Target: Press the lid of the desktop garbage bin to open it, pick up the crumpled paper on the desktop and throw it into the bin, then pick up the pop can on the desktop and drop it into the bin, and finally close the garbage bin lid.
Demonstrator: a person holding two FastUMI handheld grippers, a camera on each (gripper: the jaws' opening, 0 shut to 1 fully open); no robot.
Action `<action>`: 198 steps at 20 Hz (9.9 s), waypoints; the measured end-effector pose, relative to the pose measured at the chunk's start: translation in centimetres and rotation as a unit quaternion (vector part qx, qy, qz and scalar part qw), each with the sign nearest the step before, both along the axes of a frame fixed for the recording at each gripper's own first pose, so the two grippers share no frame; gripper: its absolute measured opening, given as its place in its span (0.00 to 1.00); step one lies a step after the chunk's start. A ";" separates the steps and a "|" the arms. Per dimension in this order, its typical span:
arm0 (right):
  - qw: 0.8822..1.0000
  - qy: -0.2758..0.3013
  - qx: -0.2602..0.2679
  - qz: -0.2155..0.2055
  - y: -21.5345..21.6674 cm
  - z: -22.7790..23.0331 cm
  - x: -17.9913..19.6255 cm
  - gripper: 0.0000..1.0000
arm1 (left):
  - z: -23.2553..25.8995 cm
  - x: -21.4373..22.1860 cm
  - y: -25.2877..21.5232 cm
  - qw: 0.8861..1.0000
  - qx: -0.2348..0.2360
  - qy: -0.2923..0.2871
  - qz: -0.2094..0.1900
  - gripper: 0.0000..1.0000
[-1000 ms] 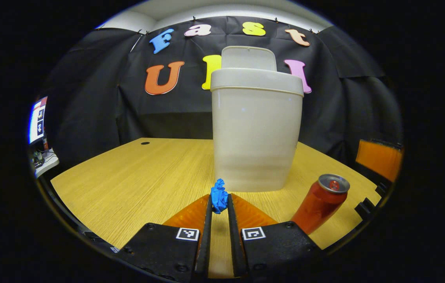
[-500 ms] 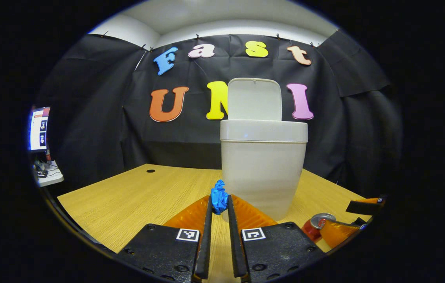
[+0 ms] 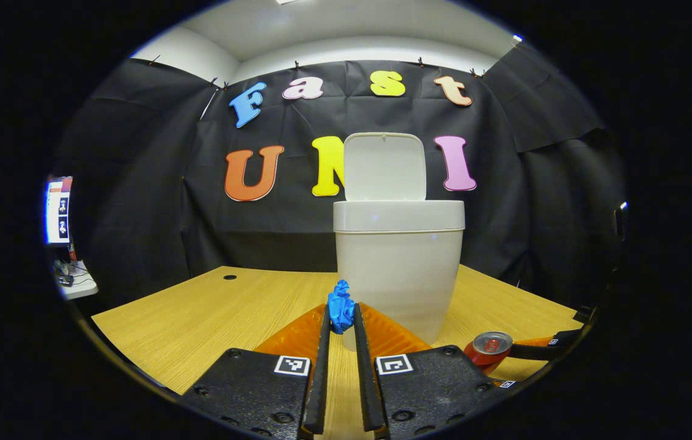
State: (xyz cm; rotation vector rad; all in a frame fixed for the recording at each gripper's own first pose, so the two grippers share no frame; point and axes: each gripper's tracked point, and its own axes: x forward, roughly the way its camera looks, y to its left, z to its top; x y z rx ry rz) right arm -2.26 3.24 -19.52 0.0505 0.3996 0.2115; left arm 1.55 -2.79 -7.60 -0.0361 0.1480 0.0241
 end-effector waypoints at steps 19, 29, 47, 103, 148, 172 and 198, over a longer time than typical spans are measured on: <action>0.997 0.072 0.013 0.009 0.9 -4.2 0.3 0.83 | 3.3 0.6 0.8 0.999 0.009 -0.030 0.010 0.25; 0.998 0.042 0.040 0.013 -1.4 -0.5 -0.2 0.82 | 9.4 4.6 -0.9 0.998 0.010 -0.067 -0.011 0.25; 0.996 0.034 0.080 -0.015 -7.7 1.1 0.2 0.82 | 12.2 16.1 -2.8 0.998 -0.035 -0.042 -0.037 0.30; 0.992 -0.079 0.022 0.096 3.3 28.7 16.1 0.82 | 4.0 0.8 5.8 0.998 -0.025 -0.051 -0.009 0.99; 0.990 -0.132 -0.045 -0.009 2.4 36.9 26.5 0.82 | 3.7 0.4 8.4 0.999 -0.020 -0.036 -0.005 1.00; 0.991 -0.123 0.000 -0.046 5.4 41.4 37.5 0.82 | 3.1 0.3 9.3 0.999 -0.014 -0.031 -0.005 1.00; 0.999 -0.023 -0.013 0.020 6.1 26.5 23.2 0.84 | 5.2 -0.6 8.4 0.998 -0.017 -0.055 -0.003 0.99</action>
